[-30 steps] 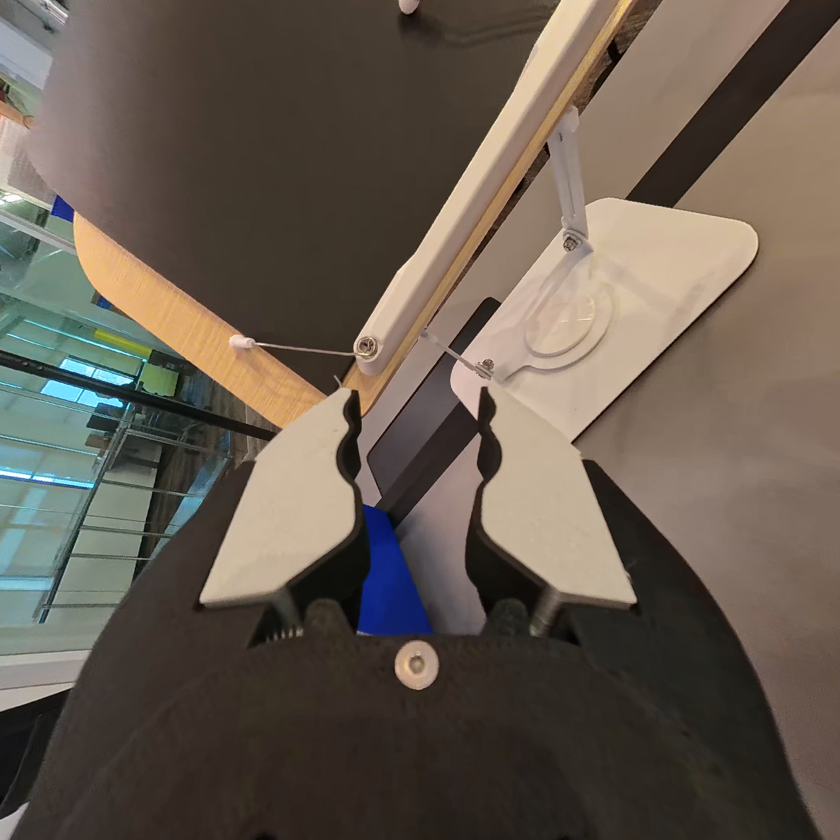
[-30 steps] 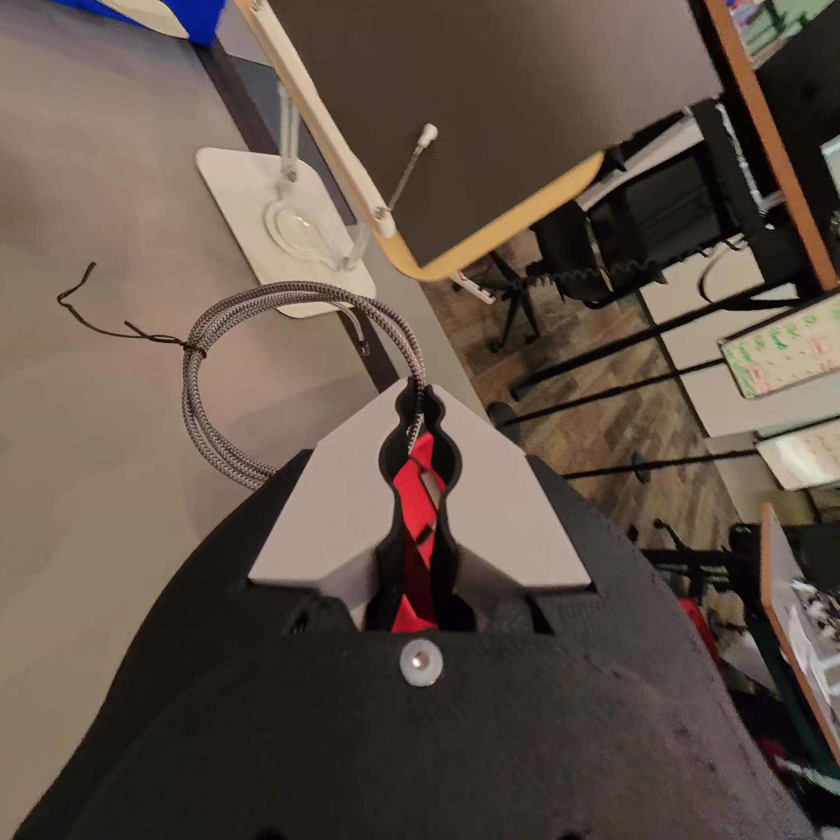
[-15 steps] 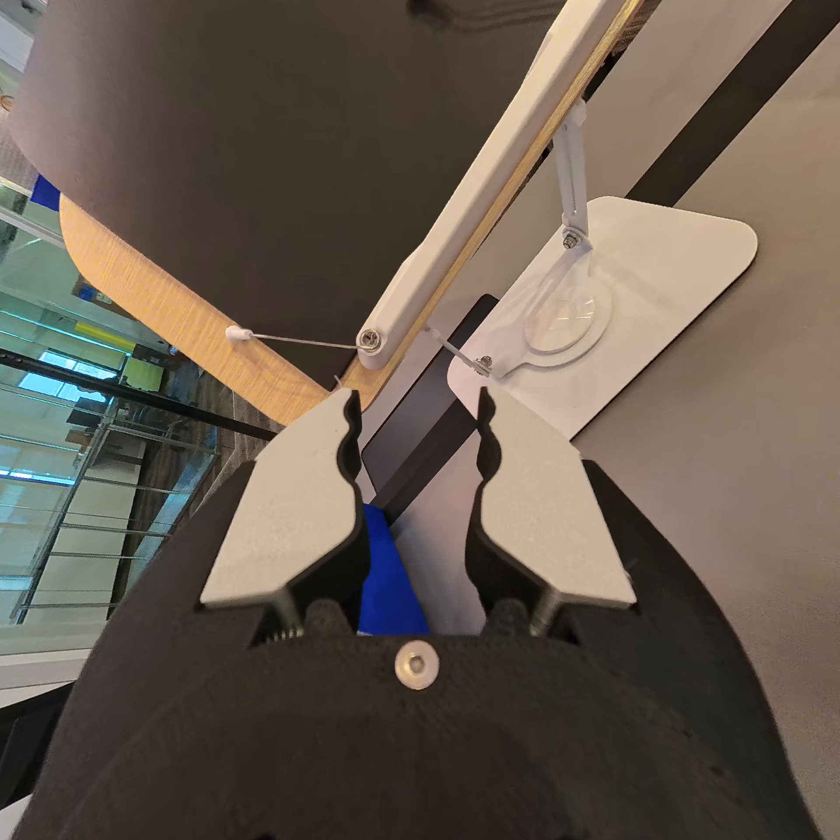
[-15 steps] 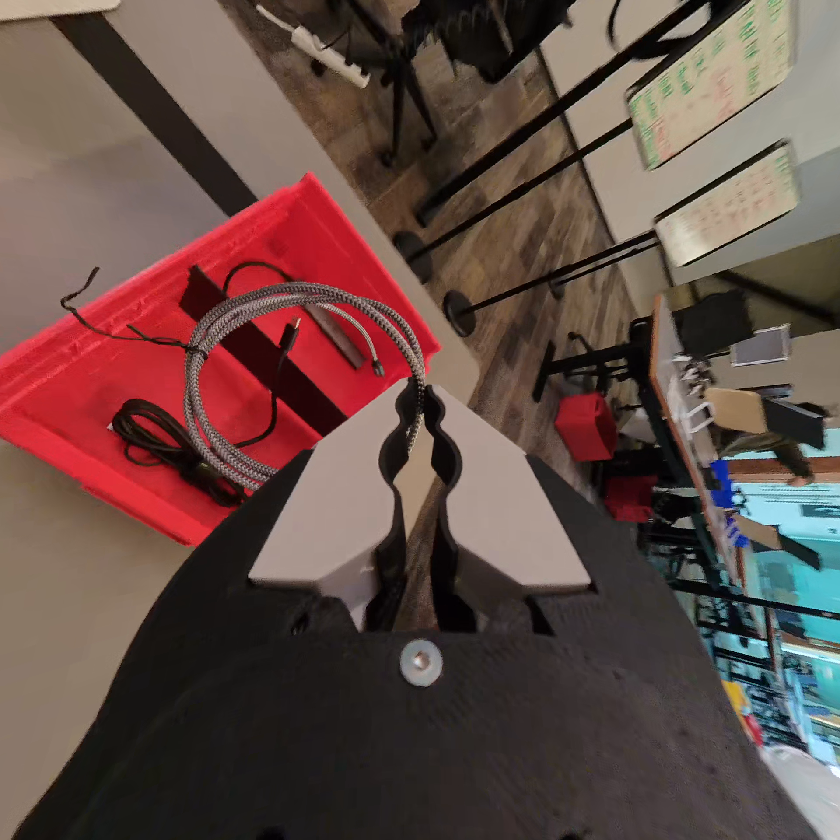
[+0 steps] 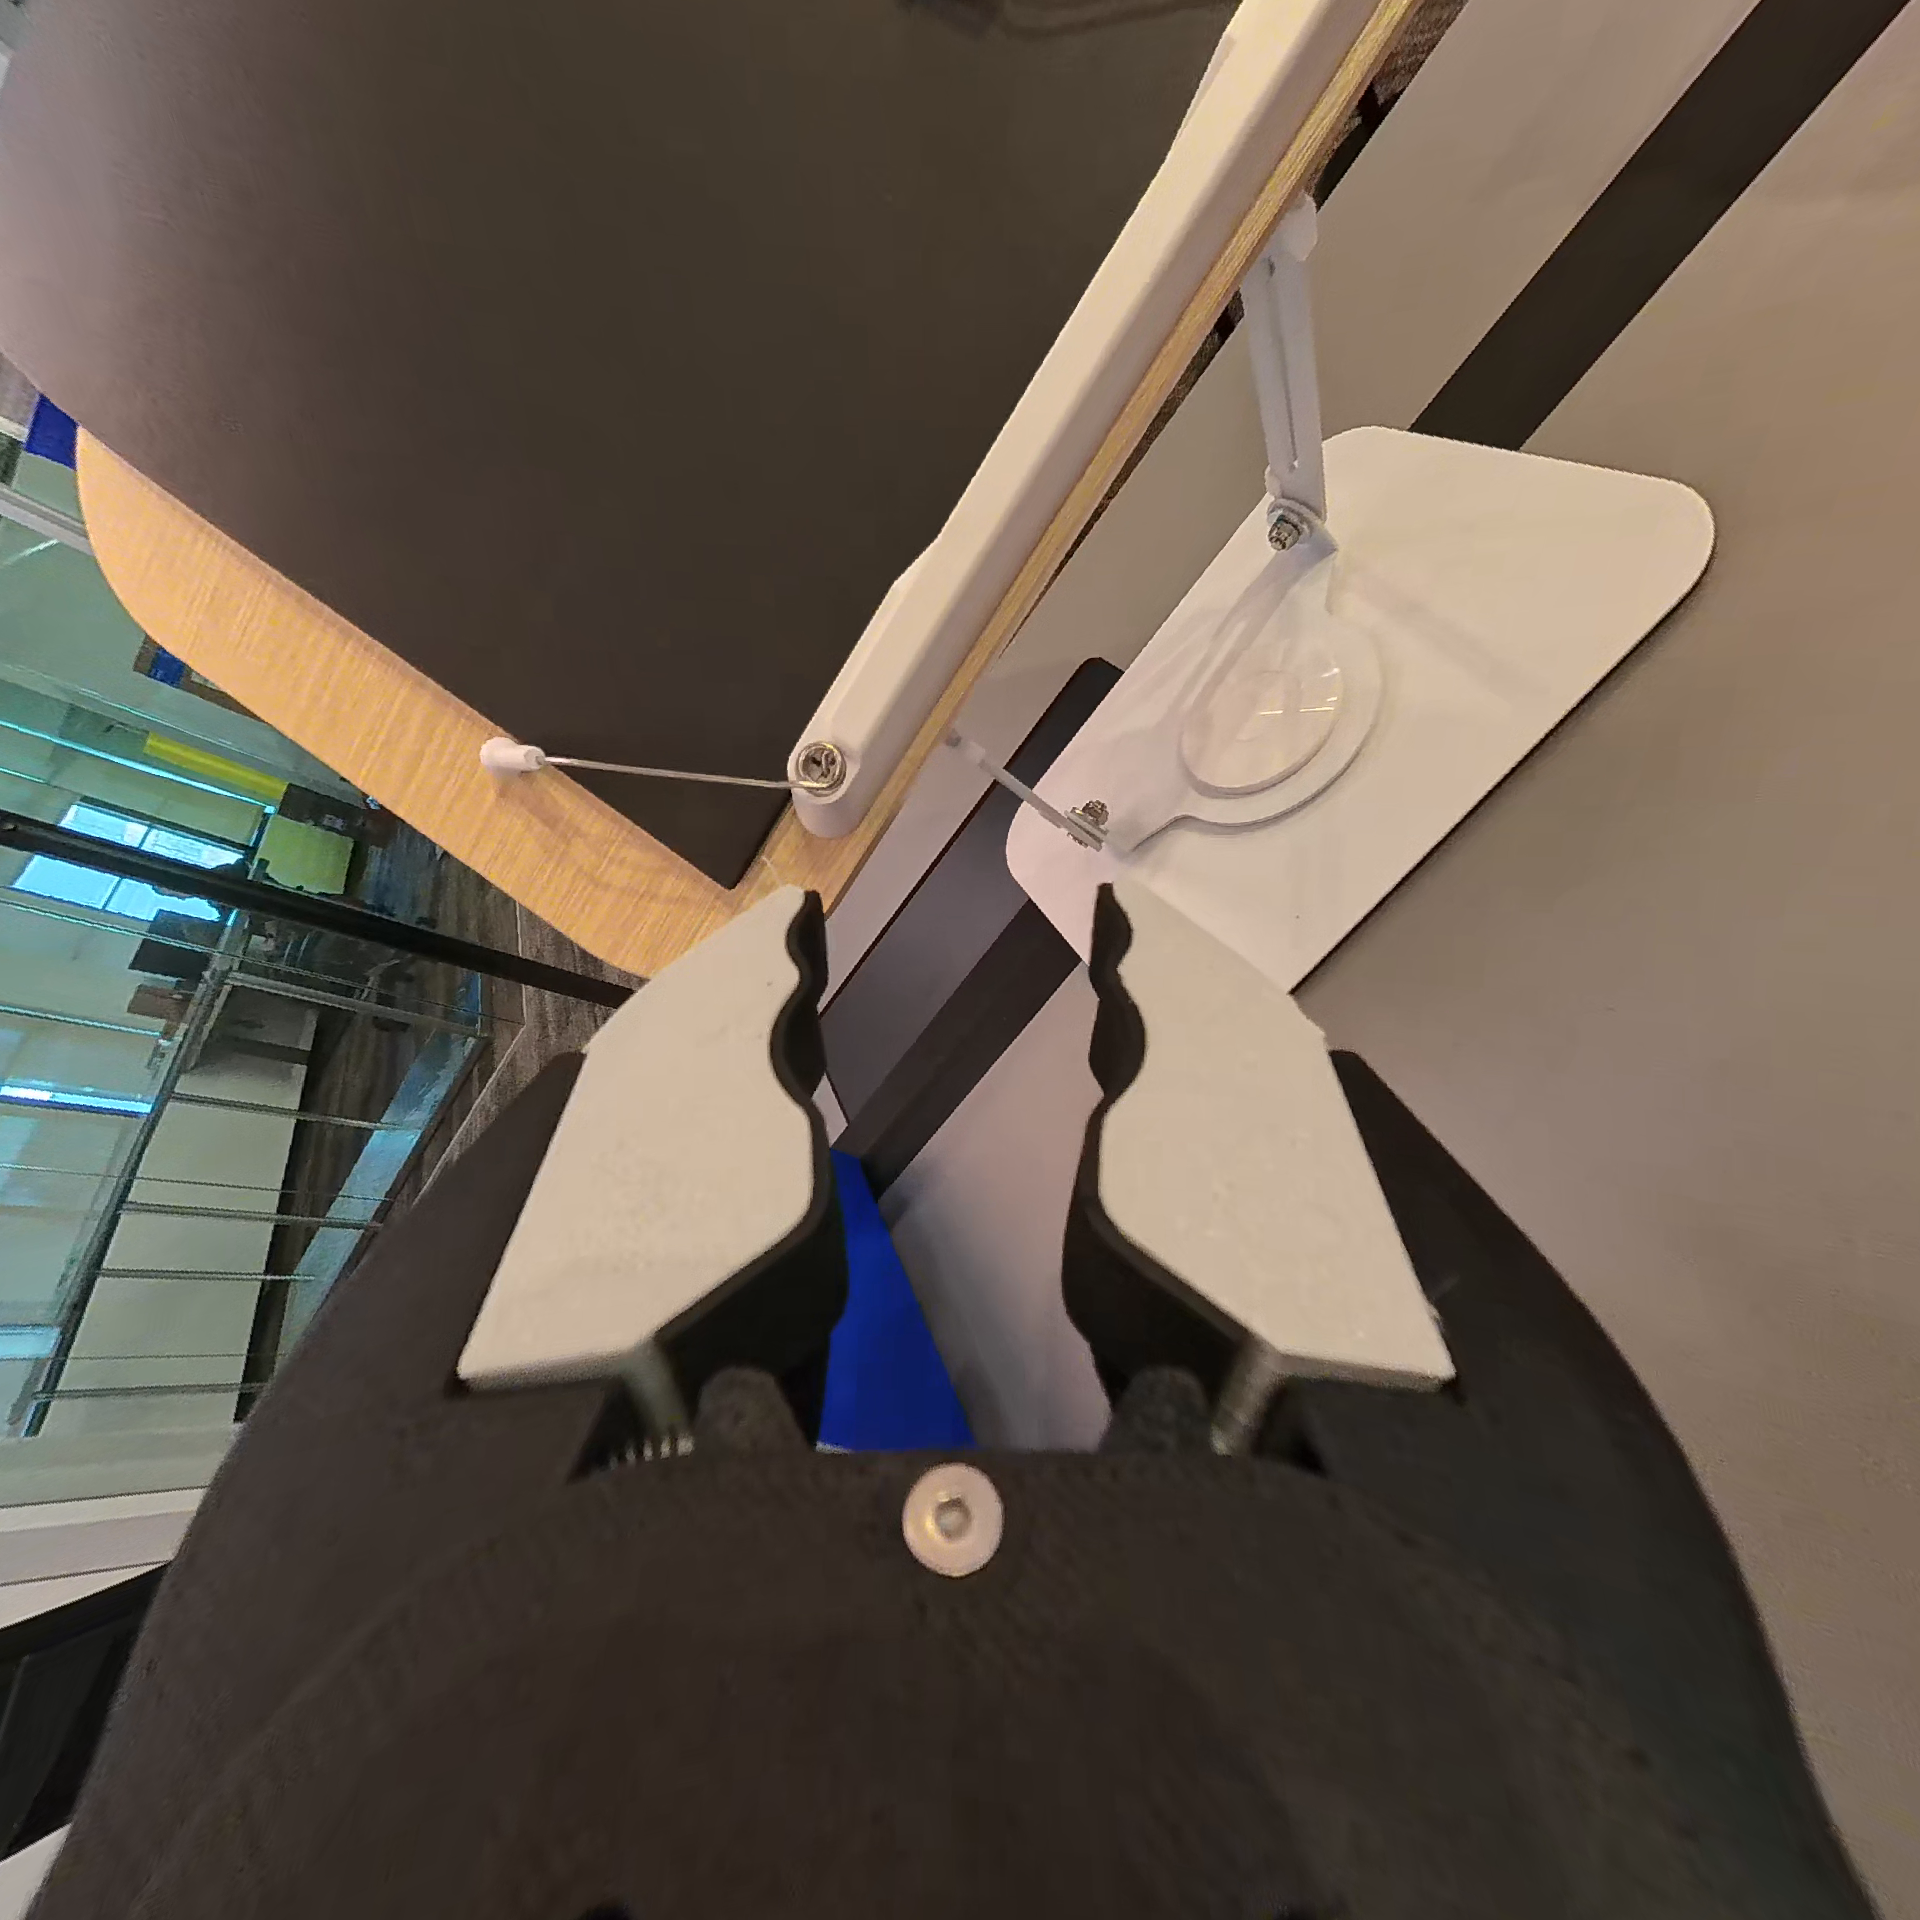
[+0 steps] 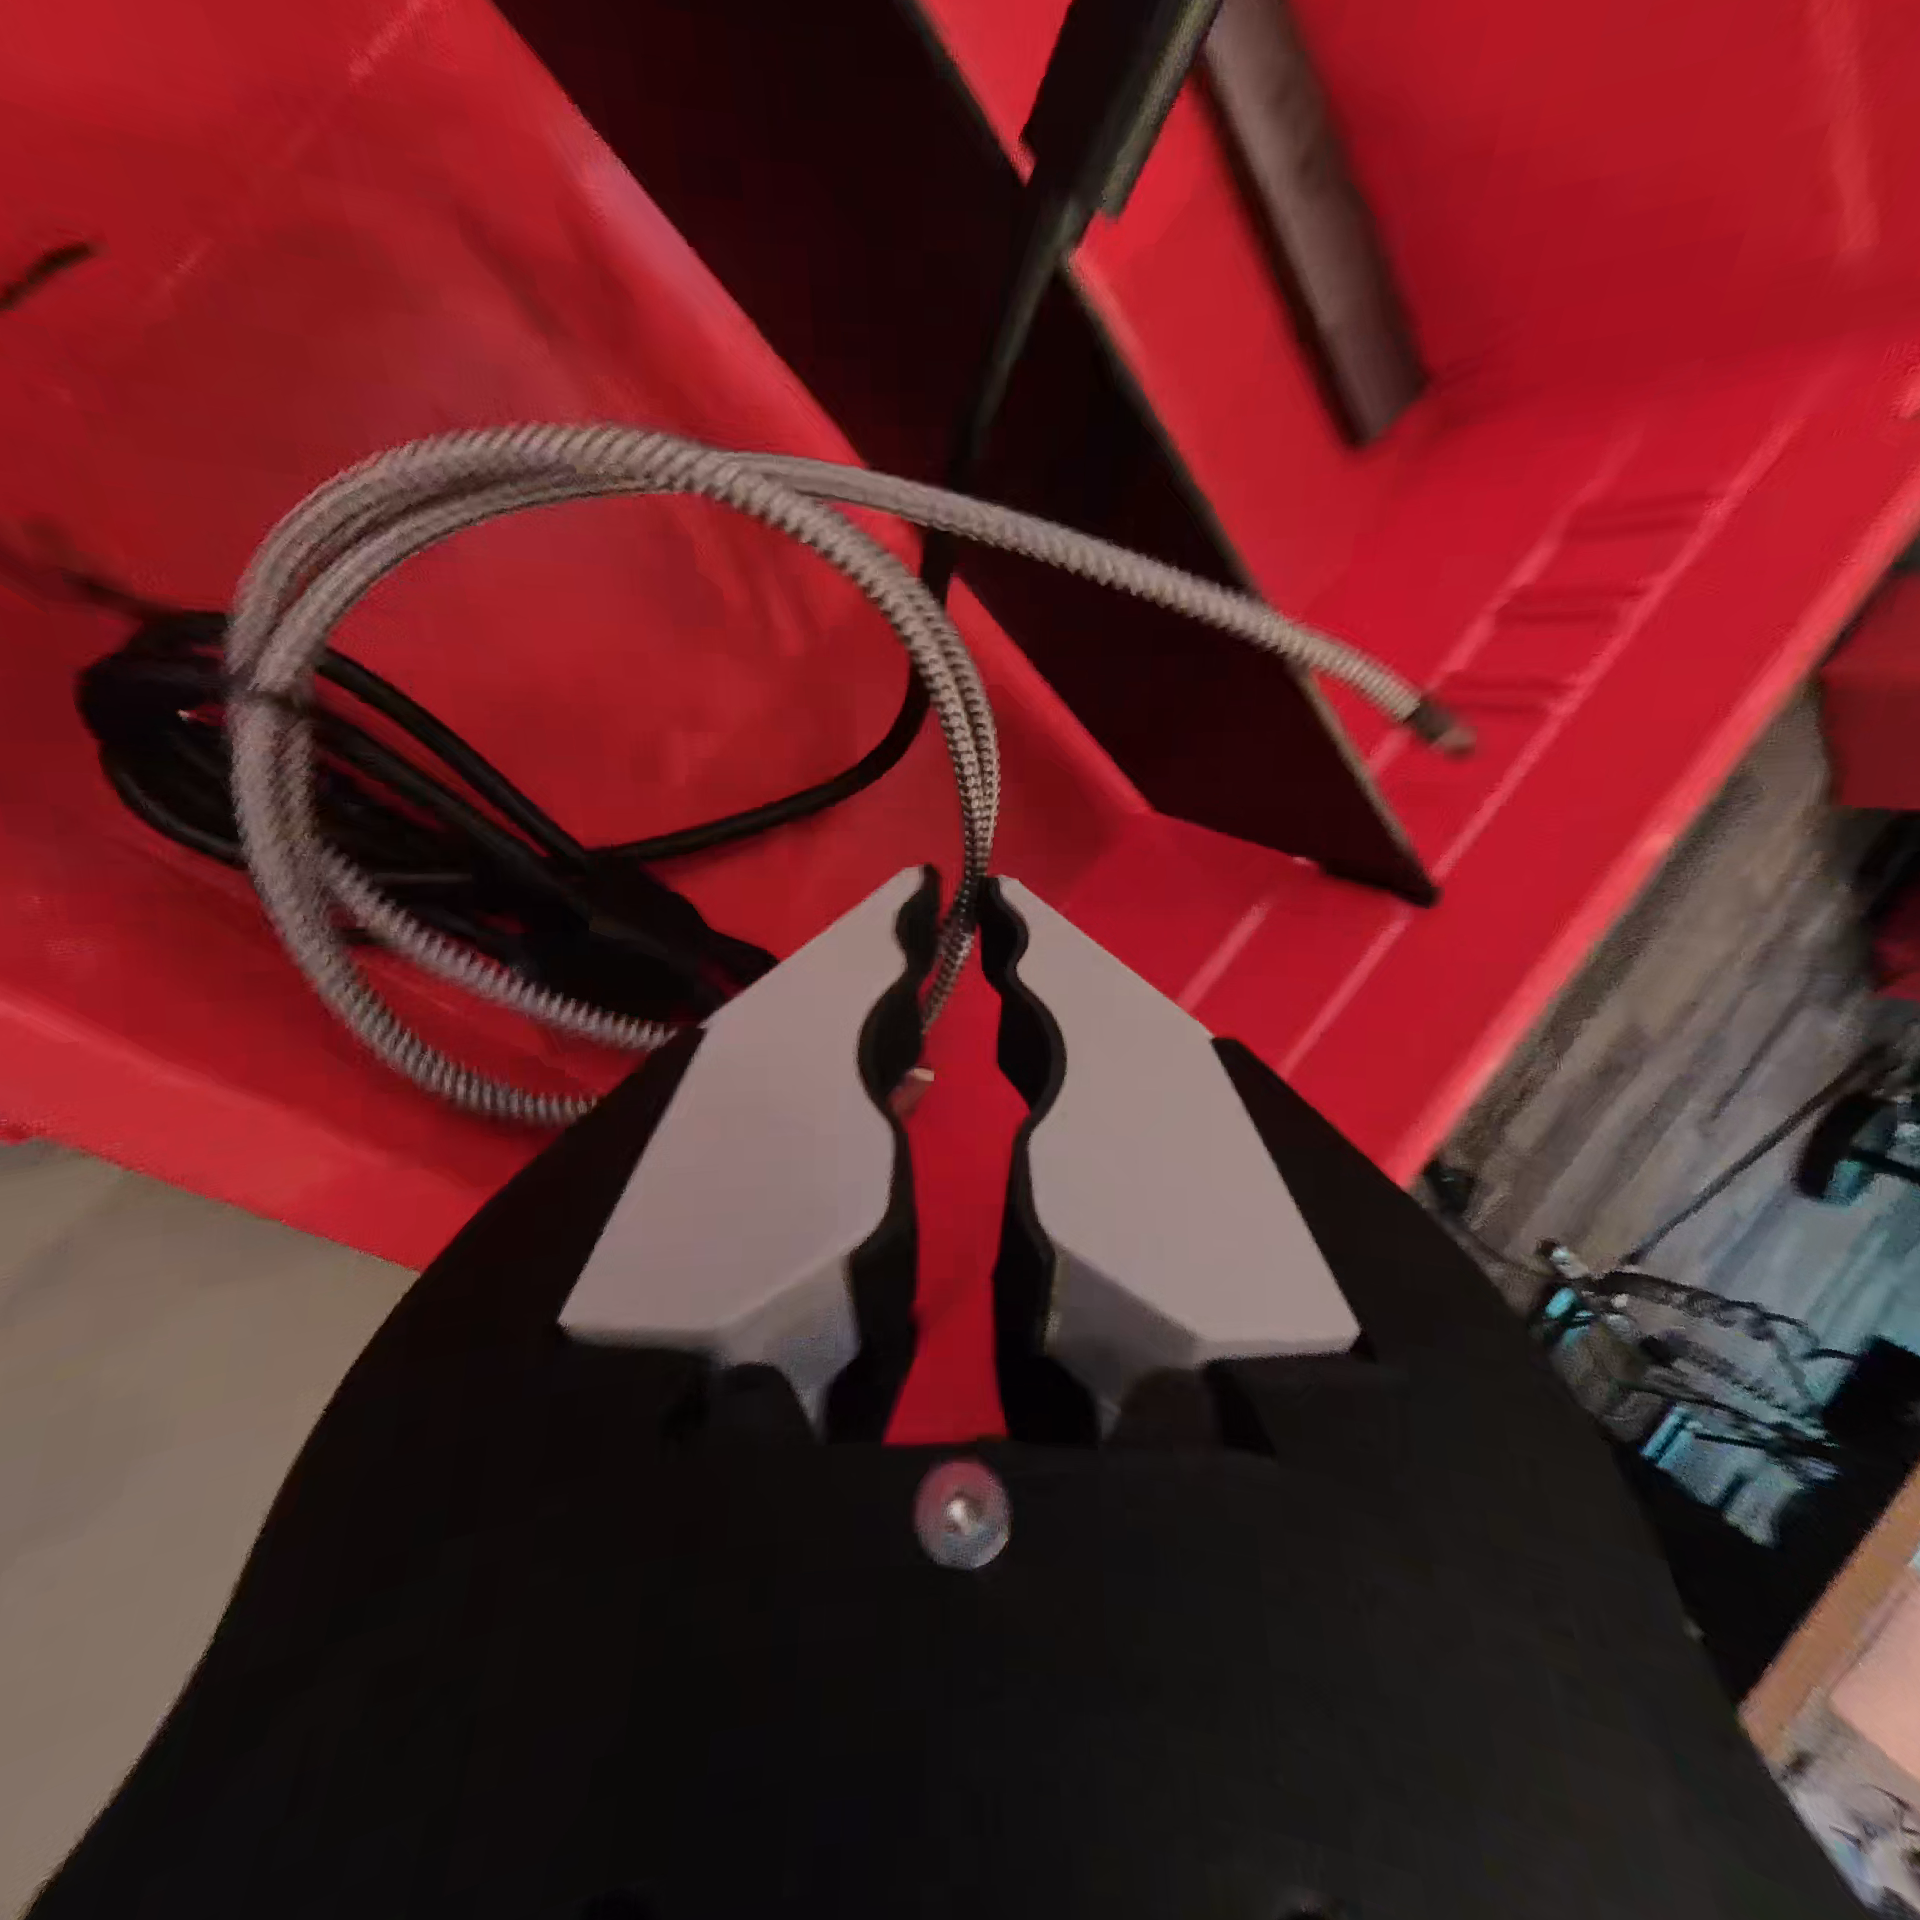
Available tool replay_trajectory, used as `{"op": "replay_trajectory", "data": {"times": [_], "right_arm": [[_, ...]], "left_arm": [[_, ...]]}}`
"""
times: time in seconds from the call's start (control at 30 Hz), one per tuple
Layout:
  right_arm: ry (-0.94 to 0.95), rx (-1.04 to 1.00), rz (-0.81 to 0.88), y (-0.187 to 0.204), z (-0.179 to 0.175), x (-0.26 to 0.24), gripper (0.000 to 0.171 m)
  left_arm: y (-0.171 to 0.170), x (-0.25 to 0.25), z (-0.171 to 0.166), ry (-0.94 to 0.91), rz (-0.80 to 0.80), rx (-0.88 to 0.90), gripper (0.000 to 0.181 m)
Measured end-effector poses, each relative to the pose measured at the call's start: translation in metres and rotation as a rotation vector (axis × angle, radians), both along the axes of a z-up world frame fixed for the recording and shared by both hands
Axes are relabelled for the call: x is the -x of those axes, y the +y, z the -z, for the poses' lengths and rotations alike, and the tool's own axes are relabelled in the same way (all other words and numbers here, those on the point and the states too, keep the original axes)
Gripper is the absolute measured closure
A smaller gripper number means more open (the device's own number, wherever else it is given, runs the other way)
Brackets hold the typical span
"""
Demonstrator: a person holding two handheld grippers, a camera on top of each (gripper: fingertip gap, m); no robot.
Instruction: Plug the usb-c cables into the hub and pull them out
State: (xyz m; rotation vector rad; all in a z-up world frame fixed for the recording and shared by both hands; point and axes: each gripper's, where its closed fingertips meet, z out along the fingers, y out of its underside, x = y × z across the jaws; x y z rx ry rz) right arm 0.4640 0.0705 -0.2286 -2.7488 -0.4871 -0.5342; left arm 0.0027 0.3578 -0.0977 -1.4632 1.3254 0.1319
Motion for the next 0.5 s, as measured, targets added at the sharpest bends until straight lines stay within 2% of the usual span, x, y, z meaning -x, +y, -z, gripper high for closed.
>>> {"op": "replay_trajectory", "data": {"times": [0.07, 0.13, 0.2, 0.3, 0.4, 0.5], "right_arm": [[0.039, 0.041, 0.043, -0.005, 0.007, -0.001, 0.15], [0.037, 0.032, 0.053, -0.005, -0.003, 0.0, 0.124], [0.021, -0.048, 0.023, 0.001, -0.029, 0.007, 0.121], [-0.053, -0.146, 0.0, 0.007, -0.08, 0.015, 0.093], [-0.068, -0.342, -0.086, 0.027, -0.15, 0.053, 0.097], [-0.009, -0.629, -0.256, 0.058, -0.236, 0.128, 0.116]], "left_arm": [[0.001, 0.001, 0.0, 0.002, -0.004, -0.002, 0.133], [0.002, 0.003, -0.001, -0.002, -0.007, 0.003, 0.133], [0.005, 0.005, -0.001, -0.005, -0.013, 0.004, 0.132], [0.006, 0.007, -0.003, -0.01, -0.019, 0.006, 0.132], [0.006, 0.008, -0.007, -0.021, -0.02, 0.004, 0.132], [0.003, 0.006, -0.01, -0.03, -0.015, 0.002, 0.132]]}}
